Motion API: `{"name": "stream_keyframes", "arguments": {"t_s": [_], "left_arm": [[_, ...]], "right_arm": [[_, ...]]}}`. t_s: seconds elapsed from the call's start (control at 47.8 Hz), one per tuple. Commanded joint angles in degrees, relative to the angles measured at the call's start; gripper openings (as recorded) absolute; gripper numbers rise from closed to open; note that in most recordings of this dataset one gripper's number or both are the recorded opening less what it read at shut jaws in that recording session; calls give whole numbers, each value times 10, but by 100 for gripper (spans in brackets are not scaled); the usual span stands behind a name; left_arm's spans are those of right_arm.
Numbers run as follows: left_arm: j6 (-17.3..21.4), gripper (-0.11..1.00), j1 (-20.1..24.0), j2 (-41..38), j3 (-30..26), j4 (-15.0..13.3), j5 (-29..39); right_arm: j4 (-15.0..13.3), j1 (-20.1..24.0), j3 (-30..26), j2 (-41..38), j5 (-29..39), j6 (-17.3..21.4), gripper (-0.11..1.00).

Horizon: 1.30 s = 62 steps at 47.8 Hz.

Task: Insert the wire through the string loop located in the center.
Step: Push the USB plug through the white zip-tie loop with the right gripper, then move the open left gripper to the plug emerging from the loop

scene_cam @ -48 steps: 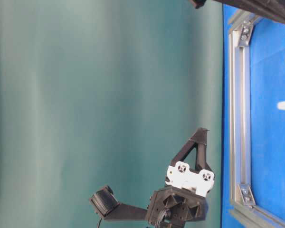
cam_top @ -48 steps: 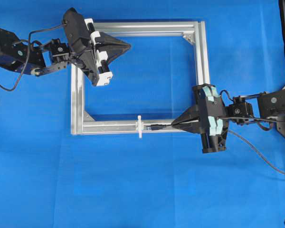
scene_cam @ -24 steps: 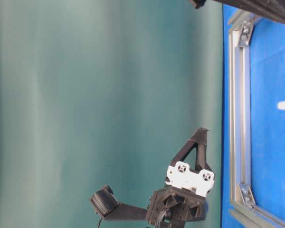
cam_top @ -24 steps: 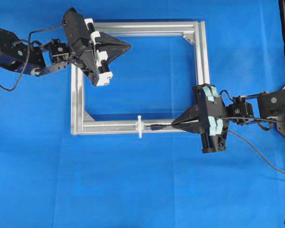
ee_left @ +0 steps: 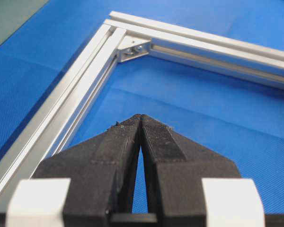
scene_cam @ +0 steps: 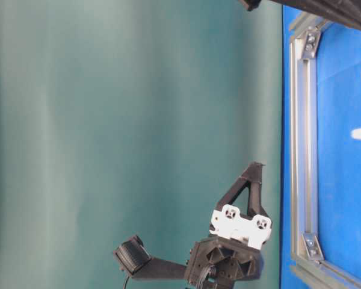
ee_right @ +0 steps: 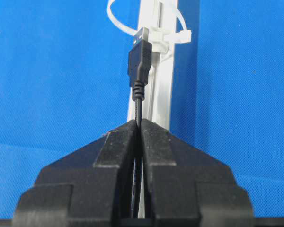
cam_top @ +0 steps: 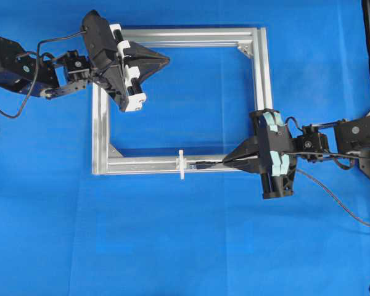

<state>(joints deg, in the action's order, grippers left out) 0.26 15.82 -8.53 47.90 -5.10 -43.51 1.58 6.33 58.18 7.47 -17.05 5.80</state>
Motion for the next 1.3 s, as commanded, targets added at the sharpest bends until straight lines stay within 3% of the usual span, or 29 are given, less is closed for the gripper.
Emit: {"name": "stream_keyframes", "arguments": {"t_s": [0.0,0.461,1.089,1.277], "left_arm": [[0,0,1,18,-4,2,-4],[0,0,1,18,-4,2,-4],[-2,0,1,18,-4,3,-4],[-4,0,1,18,-3,2,-4]], "right_arm": [[2,-1,-4,3,-5,-1,-3],[2,-1,-22,-24,-24,-1,-3],[0,-1,-134,-117,-38,-4,-3],[-1,-1,-142,-127,-38,-4,-3]]}}
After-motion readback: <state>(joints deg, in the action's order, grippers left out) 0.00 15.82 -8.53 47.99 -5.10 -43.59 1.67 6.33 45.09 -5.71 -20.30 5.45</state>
